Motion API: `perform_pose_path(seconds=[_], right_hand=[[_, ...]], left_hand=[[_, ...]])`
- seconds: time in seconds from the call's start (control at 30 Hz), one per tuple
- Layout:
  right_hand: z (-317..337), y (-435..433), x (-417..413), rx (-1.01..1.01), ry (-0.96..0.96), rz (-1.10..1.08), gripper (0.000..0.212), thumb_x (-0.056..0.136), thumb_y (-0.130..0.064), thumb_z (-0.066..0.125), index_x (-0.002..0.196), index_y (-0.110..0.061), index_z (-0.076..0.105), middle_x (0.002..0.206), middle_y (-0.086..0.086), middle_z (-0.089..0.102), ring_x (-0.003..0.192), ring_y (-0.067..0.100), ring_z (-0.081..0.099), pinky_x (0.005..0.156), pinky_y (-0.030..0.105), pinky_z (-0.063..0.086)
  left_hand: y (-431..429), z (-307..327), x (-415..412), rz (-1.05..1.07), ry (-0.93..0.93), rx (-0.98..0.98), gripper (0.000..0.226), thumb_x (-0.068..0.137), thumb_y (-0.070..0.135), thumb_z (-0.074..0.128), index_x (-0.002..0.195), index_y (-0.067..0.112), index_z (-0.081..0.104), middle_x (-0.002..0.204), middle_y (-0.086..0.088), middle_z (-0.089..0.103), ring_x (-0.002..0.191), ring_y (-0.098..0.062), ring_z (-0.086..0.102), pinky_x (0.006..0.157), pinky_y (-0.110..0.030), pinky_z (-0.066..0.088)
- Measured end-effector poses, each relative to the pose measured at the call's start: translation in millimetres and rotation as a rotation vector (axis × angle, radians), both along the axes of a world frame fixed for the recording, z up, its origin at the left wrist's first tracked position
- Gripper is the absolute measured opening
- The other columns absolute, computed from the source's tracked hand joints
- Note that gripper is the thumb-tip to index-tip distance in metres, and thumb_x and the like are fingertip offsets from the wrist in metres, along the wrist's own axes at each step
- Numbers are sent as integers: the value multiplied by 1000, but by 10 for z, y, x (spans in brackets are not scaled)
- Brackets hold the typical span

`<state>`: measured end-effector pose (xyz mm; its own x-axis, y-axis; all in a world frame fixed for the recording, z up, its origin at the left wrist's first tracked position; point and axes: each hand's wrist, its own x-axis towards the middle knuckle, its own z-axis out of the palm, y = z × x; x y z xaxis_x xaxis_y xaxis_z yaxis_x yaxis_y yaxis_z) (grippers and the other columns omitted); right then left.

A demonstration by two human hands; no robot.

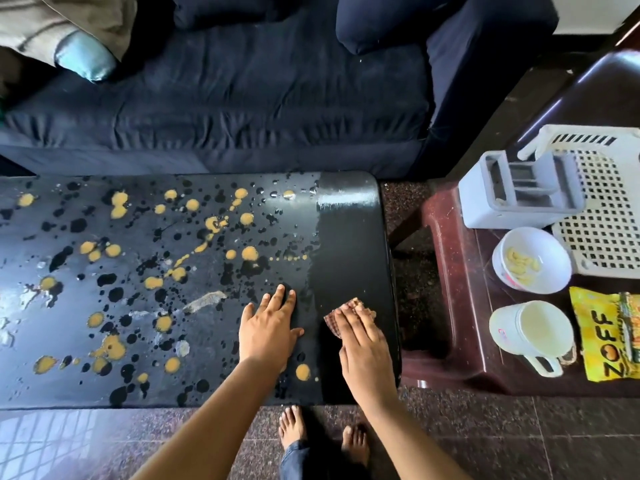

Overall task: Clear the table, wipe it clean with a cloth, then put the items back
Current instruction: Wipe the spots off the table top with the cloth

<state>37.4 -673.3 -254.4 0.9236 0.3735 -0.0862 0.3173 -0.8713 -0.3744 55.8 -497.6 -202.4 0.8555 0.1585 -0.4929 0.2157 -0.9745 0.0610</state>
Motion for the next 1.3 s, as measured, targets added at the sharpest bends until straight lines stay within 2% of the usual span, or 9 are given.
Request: perform_pose_path(seconds=[0.17, 0.23, 0.43, 0.6, 0.77, 0.97, 1.13, 1.2, 1.3], right_hand=[[177, 111, 551, 508, 110, -498, 48, 85, 7, 53, 132, -1, 51, 137, 15, 50, 128, 31, 44, 107, 23, 24], [251, 211, 943, 546, 75, -530, 48, 84, 10, 55, 131, 0, 51, 135, 17, 52, 127, 34, 45, 106, 22, 23], [219, 766, 2136, 401, -39, -358, 46, 90, 0, 50, 136, 0, 46, 140, 17, 47, 132, 33, 38, 114, 38, 26], [-32, 1435, 2383, 127, -114, -394, 48, 89, -24, 41, 132, -6, 52, 139, 14, 50, 132, 34, 41, 107, 46, 36], [-103, 1445, 2457, -145, -122, 13, 53, 95, -39, 30, 145, -23, 38, 152, -4, 35, 142, 20, 27, 111, 51, 29], [-100, 1444, 2603, -166, -75, -404, 56, 94, -38, 45, 146, -22, 34, 154, 3, 30, 144, 28, 18, 111, 56, 21], [-108, 1670, 2620, -136, -112, 59, 54, 94, -38, 33, 147, -24, 31, 154, -2, 30, 145, 22, 18, 112, 52, 26], [-138, 1444, 2671, -171, -116, -27, 54, 95, -38, 36, 147, -25, 31, 154, -4, 30, 144, 20, 20, 112, 54, 25], [-123, 1271, 2672, -212, -92, -419, 55, 94, -36, 42, 146, -20, 34, 153, 1, 31, 143, 26, 21, 109, 55, 27]], left_hand=[[83, 171, 283, 2, -31, -63, 53, 95, 45, 44, 145, 30, 33, 152, 11, 33, 132, -12, 42, 109, -32, 27], [181, 248, 537, -19, -112, -57, 46, 96, 41, 44, 140, 29, 40, 150, 10, 37, 131, -14, 43, 107, -32, 27], [616, 248, 1489, -31, -115, -43, 63, 97, 32, 44, 151, 18, 15, 160, -1, 8, 147, -19, 8, 119, -37, 11], [842, 20, 1769, -89, 2, 23, 98, 89, 51, 53, 150, 14, -13, 159, -1, -15, 146, -19, -13, 120, -42, -1], [1015, -47, 1957, -94, 19, 31, 129, 72, 65, 64, 145, 13, -29, 155, -1, -28, 144, -20, -23, 117, -43, -10], [1081, -121, 2037, -59, 89, 22, 148, 56, 75, 69, 140, 13, -36, 152, -3, -35, 141, -25, -29, 115, -46, -10], [1150, -145, 2064, -17, 145, 32, 150, 53, 79, 67, 140, 11, -34, 152, -3, -35, 141, -25, -29, 118, -48, -7], [1145, -141, 2078, -11, 182, 24, 151, 52, 78, 68, 140, 10, -35, 151, -2, -37, 140, -24, -30, 116, -48, -9], [1126, -131, 2108, -4, 209, 13, 154, 51, 78, 70, 139, 11, -37, 150, -2, -38, 139, -24, -32, 114, -48, -11]])
